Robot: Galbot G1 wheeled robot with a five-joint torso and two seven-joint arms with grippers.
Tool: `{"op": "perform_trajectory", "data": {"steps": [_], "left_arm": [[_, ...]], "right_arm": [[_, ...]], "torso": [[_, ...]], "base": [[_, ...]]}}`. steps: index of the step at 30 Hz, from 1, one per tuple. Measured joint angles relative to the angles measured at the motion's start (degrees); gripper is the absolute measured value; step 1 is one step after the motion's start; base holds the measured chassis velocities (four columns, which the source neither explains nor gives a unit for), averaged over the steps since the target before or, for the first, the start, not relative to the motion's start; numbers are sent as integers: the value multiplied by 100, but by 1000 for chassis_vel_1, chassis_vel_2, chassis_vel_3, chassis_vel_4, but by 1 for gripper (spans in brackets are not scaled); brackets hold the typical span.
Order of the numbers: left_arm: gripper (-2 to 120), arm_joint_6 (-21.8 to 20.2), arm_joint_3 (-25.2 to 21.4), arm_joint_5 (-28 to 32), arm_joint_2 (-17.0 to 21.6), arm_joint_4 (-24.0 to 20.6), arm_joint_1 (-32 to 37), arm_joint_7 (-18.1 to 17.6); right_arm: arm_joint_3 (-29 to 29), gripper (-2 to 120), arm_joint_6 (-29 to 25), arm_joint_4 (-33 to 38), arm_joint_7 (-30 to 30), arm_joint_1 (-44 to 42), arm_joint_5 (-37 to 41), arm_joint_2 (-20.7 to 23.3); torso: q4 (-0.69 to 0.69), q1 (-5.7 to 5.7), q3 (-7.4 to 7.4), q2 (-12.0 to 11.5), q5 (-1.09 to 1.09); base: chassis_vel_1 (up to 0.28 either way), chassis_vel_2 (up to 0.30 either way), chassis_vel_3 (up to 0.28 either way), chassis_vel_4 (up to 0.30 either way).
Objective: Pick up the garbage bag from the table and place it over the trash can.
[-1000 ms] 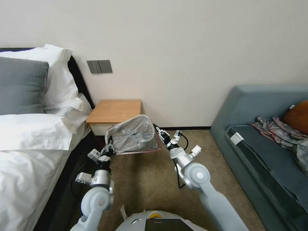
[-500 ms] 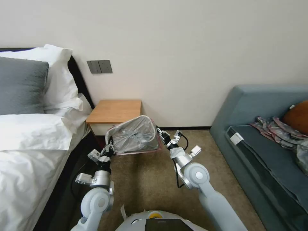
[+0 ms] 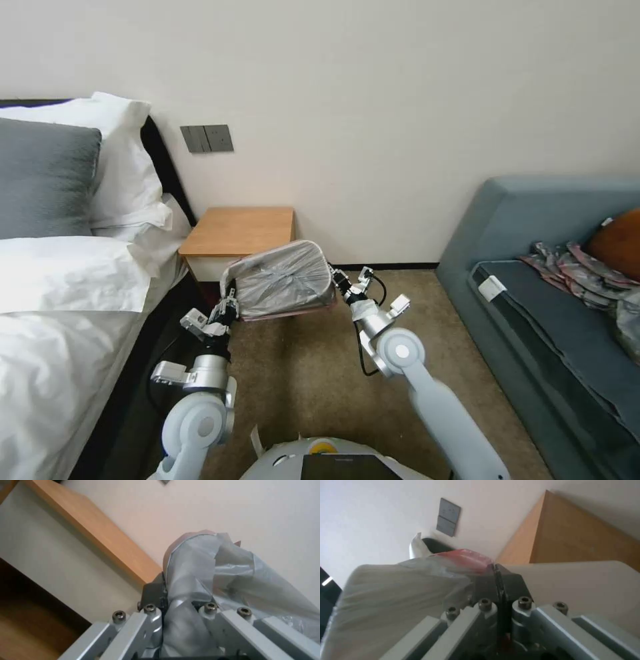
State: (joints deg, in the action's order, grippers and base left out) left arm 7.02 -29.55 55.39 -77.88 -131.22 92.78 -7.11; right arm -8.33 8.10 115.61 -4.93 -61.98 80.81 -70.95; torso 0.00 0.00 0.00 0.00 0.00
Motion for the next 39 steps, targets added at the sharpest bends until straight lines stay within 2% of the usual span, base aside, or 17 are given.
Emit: {"op": "perform_trajectory", "data": {"steps": [10,13,16,17,19,22,29,30,31,33,37,39], "left_arm": [[7,-17,-16,17,-20,129,-96,55],[7,-17,-22,10,-30,204,-165,9],[7,-17,-31,1,-31,252,-187,-9],[7,-13,-34,-16,-33,283,-200,-28],[7,-12,-36,-22,-33,292,-205,-45],[7,-8,-48,-27,-35,291,-211,-86],[7,-8,-64,-29,-21,229,-202,-131],[7,-8,-68,-29,-16,214,-197,-139],[7,-8,-71,-27,-14,208,-195,-142],[7,-8,-84,-20,-10,186,-188,-170],[7,-8,-91,-20,-7,183,-185,-184],[7,-8,-103,-70,2,196,-191,-225]], "right_arm": [[37,2,116,-87,42,102,-136,123],[10,17,163,41,44,-5,-247,308],[-20,23,185,126,54,-62,-273,432],[-44,32,192,185,76,-106,-296,532],[-57,35,195,222,93,-135,-305,592],[-115,51,202,355,151,-284,-318,750],[-202,68,194,402,182,-476,-386,802],[-231,76,191,402,194,-511,-396,806],[-247,78,189,403,198,-527,-399,808],[-353,90,173,403,203,-614,-408,813],[-431,97,156,413,203,-660,-415,816],[-680,100,134,598,165,-777,-403,867]], "torso": [[0,0,0,0,0],[-1,0,0,0,0],[0,0,0,0,-1],[-1,0,0,0,1],[-1,0,0,0,0],[-1,0,0,0,0],[-1,0,0,0,-1],[-1,0,0,0,-1],[-1,0,0,0,-1],[-1,0,0,0,0],[0,0,0,0,-1],[-1,0,0,0,-1]], "base": [[0,0,0,0],[0,0,0,0],[0,0,0,0],[0,0,0,0],[0,0,0,0],[0,0,0,0],[0,0,0,0],[0,0,0,0],[0,0,0,0],[0,0,0,0],[0,0,0,0],[0,0,0,0]]}}
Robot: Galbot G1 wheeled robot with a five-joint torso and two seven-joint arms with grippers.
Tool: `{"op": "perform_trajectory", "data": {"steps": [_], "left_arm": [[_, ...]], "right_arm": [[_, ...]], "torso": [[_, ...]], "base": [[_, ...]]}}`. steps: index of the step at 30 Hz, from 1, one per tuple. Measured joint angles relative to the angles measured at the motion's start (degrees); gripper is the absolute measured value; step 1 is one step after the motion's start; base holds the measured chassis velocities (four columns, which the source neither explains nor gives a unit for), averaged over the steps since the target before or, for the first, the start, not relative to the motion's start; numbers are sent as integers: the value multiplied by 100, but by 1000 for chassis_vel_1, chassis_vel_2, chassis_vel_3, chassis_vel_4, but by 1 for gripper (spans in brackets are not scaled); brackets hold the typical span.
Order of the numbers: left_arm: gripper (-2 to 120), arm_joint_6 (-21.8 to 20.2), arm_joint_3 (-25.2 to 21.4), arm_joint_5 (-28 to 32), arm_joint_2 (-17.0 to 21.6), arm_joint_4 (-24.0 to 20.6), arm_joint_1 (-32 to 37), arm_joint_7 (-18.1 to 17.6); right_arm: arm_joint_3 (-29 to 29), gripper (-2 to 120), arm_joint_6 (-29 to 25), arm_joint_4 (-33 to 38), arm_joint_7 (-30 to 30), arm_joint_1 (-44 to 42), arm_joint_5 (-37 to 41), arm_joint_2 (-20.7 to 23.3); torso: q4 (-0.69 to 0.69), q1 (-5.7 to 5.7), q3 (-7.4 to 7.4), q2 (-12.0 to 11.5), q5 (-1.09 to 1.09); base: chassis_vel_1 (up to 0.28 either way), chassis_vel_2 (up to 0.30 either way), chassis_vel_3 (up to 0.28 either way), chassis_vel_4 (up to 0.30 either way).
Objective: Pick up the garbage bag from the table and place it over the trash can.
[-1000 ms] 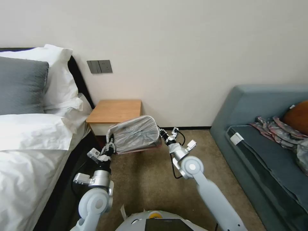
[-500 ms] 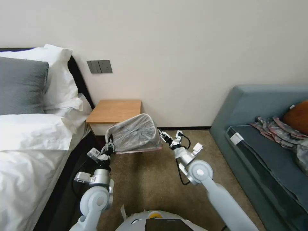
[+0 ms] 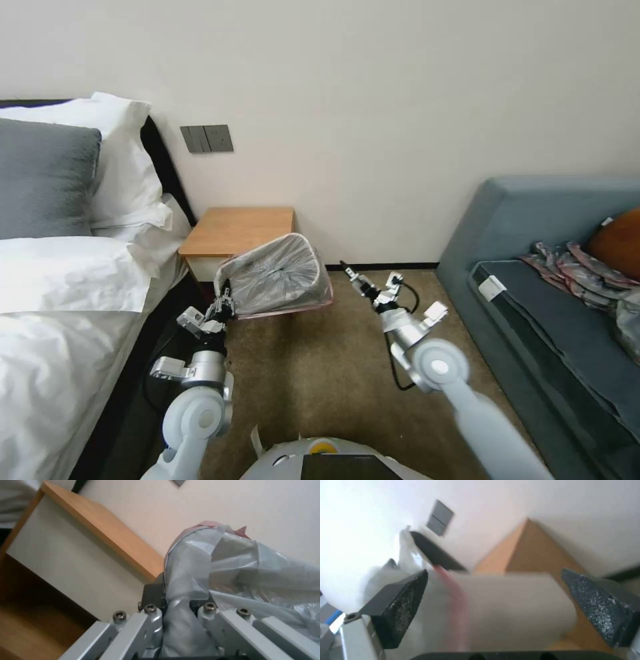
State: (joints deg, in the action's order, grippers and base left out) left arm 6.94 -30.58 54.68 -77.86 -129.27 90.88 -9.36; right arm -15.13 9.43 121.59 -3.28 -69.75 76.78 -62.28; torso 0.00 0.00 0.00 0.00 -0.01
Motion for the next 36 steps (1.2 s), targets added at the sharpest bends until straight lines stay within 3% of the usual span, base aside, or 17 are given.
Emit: {"op": "perform_trajectory", "data": {"steps": [3,5,6,7,8,10,11,14,15,18,19,22,23,26,29,31,36], "left_arm": [[7,7,-8,-199,7,71,3,-16],[7,61,16,-726,38,213,29,49],[7,132,87,-1139,80,329,26,146],[7,173,151,-1400,115,389,28,222],[7,173,151,-1400,115,389,28,222],[7,190,251,-1574,154,436,19,258],[7,190,308,-1677,185,477,1,272],[7,205,325,-1825,215,513,13,310],[7,205,325,-1825,215,513,13,310],[7,279,316,-2095,277,559,41,395],[7,279,316,-2095,277,559,41,395],[7,325,308,-2298,296,598,41,468],[7,325,308,-2298,296,598,41,468],[7,358,291,-2438,309,604,73,542],[7,395,285,-2526,303,623,85,577],[7,468,267,-2678,279,664,106,636],[7,498,240,-2741,250,672,116,683]], "right_arm": [[-227,100,-10,298,-35,-41,20,204],[-348,100,29,728,59,178,-114,723],[-290,100,89,1031,113,472,70,1221],[-139,99,184,1205,125,796,295,1601],[-139,99,184,1205,125,796,295,1601],[130,92,426,1326,259,1300,362,2028],[333,86,598,1339,416,1633,220,2189],[833,78,935,1256,712,2299,-411,2295],[833,78,935,1256,712,2299,-411,2295],[2310,61,1291,977,1342,3553,-2063,2256],[2310,61,1291,977,1342,3553,-2063,2256],[3218,48,1331,653,1853,4253,-2820,2102],[3218,48,1331,653,1853,4253,-2820,2102],[3973,34,1413,408,2089,4957,-3518,1877],[4219,27,1427,221,2290,5194,-4011,1735],[4411,14,1335,-162,2705,5371,-4803,1454],[4576,2,1262,-436,3064,5523,-5323,1202]], "torso": [[-1,0,0,0,0],[1,0,0,0,0],[-1,0,0,0,0],[0,0,0,0,2],[0,0,0,0,2],[4,0,0,0,1],[-3,0,0,0,3],[-2,0,0,0,-1],[-2,0,0,0,-1],[4,0,0,0,1],[4,0,0,0,1],[0,0,-1,-1,0],[0,0,-1,-1,0],[1,0,0,0,3],[1,0,-1,0,3],[0,0,-1,0,0],[0,0,-1,0,1]], "base": [[0,0,0,0],[0,0,0,0],[0,0,0,0],[0,0,0,0],[0,0,0,0],[0,0,0,0],[0,0,0,0],[0,0,0,0],[0,0,0,0],[0,0,0,0],[0,0,0,0],[0,0,0,0],[0,0,0,0],[0,0,0,0],[0,0,0,0],[0,0,0,0],[0,0,0,0]]}}
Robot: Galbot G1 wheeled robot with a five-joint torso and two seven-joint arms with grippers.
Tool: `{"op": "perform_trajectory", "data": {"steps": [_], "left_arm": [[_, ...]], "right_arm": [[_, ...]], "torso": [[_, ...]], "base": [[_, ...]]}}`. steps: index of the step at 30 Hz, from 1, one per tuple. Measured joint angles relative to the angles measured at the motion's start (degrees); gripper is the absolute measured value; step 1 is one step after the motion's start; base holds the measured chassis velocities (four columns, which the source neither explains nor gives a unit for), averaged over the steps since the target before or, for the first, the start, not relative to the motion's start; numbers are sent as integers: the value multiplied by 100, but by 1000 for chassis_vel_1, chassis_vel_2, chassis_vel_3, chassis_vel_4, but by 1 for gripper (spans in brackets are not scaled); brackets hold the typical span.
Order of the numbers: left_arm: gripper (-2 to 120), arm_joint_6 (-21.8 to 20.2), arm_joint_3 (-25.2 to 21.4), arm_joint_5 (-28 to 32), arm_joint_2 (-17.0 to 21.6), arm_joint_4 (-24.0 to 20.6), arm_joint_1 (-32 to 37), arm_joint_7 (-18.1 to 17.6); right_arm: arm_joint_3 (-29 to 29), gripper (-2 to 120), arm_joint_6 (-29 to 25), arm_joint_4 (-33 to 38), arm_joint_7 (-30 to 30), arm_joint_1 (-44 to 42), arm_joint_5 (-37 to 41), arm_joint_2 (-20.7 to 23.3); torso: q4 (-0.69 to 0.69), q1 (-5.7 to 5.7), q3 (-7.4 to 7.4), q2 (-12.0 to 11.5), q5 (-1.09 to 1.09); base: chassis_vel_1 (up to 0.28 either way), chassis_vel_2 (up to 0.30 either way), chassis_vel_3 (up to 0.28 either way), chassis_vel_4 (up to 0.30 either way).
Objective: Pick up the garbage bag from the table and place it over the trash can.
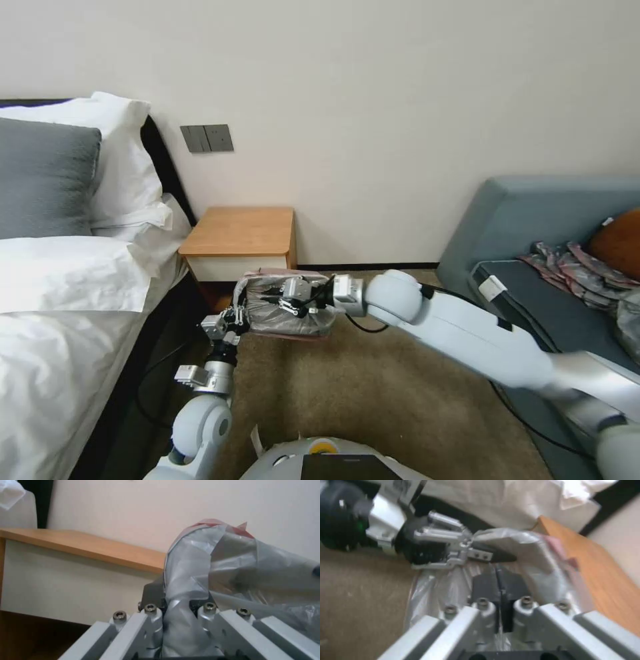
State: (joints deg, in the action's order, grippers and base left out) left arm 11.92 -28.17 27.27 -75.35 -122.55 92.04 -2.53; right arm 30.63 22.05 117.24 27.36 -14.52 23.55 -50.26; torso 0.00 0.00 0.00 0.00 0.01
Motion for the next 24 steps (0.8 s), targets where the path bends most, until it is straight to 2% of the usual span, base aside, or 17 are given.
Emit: {"op": "perform_trajectory", "data": {"steps": [5,14,17,24], "left_arm": [[7,43,-20,7,-58,5,5,71],[7,43,-5,2,-102,-4,1,76],[7,42,14,1,-104,-28,-1,83],[7,37,51,-26,-112,-41,-9,96]], "right_arm": [[184,0,-75,-405,249,107,-496,-329],[217,0,-258,-814,323,11,-1303,-448],[203,0,-392,-1025,461,-66,-1940,-500],[520,0,-269,-1049,174,-72,-2327,-586]], "torso": [[0,0,0,0,0],[0,0,0,0,0],[-1,0,0,0,-1],[1,0,0,0,-1]], "base": [[0,0,0,0],[0,0,0,0],[0,0,0,0],[0,0,0,0]]}}
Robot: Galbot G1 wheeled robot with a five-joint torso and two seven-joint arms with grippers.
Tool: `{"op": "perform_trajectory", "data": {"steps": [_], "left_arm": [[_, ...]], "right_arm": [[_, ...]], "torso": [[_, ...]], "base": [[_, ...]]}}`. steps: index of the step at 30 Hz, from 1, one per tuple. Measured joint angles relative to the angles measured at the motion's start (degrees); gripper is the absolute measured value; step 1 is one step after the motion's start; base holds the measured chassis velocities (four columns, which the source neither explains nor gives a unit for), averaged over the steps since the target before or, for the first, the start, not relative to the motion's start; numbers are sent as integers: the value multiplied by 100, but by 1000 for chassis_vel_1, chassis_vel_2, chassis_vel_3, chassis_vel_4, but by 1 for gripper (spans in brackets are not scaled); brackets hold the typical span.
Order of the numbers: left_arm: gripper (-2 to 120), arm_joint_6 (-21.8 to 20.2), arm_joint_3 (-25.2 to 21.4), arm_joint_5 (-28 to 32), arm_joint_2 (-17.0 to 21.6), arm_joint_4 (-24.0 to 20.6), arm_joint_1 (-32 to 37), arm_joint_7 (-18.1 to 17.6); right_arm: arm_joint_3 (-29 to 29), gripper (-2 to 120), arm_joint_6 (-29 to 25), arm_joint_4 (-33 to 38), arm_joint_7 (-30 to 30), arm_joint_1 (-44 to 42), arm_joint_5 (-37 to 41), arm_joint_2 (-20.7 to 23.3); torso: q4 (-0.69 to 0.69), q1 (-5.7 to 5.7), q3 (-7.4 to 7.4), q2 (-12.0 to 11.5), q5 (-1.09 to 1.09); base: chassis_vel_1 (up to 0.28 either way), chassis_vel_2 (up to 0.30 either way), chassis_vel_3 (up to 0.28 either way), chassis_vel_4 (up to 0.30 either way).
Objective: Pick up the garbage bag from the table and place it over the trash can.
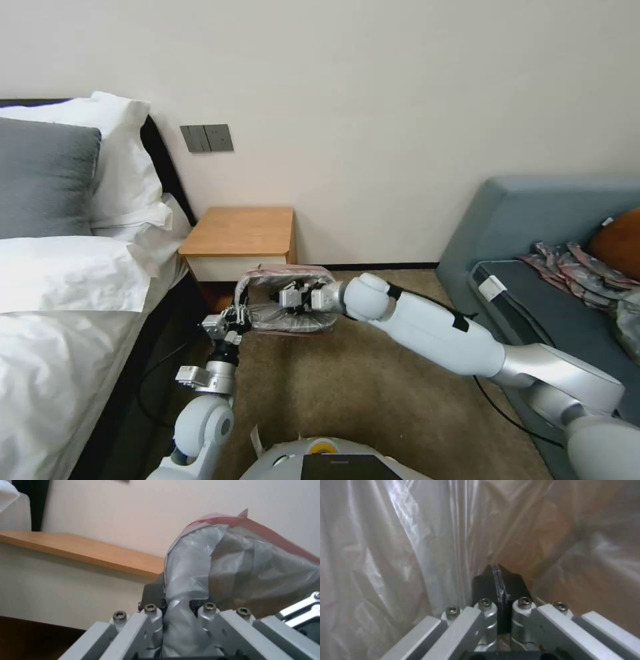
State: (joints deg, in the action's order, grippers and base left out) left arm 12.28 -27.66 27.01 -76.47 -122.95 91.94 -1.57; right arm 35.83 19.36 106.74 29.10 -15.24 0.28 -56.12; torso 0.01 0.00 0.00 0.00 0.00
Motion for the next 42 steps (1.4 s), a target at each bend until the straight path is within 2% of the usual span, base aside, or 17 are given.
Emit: {"op": "perform_trajectory", "data": {"steps": [7,11,16,23,29,42], "left_arm": [[7,29,2,-145,-15,-29,19,52],[7,41,6,-182,-24,-75,32,61],[7,54,14,-222,-51,-100,48,66],[7,81,19,-288,-87,-177,134,109],[7,90,22,-368,-109,-219,157,133],[7,93,49,-396,-154,-368,270,181]], "right_arm": [[194,0,691,83,-280,-35,-401,-113],[242,0,904,54,-231,12,-594,-173],[269,0,1004,-25,-179,32,-792,-258],[287,0,1464,-91,-158,-19,-1006,-412],[292,0,1503,-229,-151,-57,-1152,-500],[272,0,2000,-352,-464,-269,-1399,-613]], "torso": [[-1,0,0,0,0],[0,0,1,0,0],[-1,0,0,0,0],[-1,0,0,0,0],[-1,0,0,0,0],[-1,0,1,0,0]], "base": [[0,0,0,0],[0,0,0,0],[0,0,0,0],[0,0,0,0],[0,0,0,0],[0,0,0,0]]}}
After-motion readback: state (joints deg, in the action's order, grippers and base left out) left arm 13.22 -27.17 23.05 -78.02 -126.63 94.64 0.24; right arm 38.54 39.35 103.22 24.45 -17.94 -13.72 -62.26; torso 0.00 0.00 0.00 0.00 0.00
